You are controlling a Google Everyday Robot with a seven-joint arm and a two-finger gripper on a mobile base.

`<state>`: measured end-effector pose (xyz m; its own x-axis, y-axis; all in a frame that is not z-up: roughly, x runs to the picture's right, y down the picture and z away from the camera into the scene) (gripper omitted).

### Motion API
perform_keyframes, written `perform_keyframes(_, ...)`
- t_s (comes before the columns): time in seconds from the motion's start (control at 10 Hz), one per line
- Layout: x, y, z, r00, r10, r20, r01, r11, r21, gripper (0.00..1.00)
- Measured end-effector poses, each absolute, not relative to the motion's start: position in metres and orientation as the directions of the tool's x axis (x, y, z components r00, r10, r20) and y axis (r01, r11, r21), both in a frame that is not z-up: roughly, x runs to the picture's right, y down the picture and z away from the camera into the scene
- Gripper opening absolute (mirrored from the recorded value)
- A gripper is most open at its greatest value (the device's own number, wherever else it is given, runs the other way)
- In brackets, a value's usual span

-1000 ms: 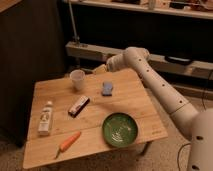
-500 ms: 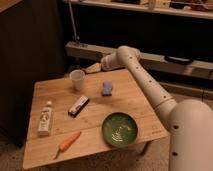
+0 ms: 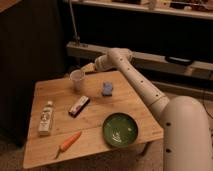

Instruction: Place the ceramic cup in the ceramic bowl

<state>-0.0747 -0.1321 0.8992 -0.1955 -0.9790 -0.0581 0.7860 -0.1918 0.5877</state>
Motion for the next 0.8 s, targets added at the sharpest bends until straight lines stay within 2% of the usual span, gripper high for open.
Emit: perform_keyframes(0.8, -0.101, -0.123, 0.936, -0.212, -0.976, -0.041, 0.767, -0.192, 0.613, 0.80)
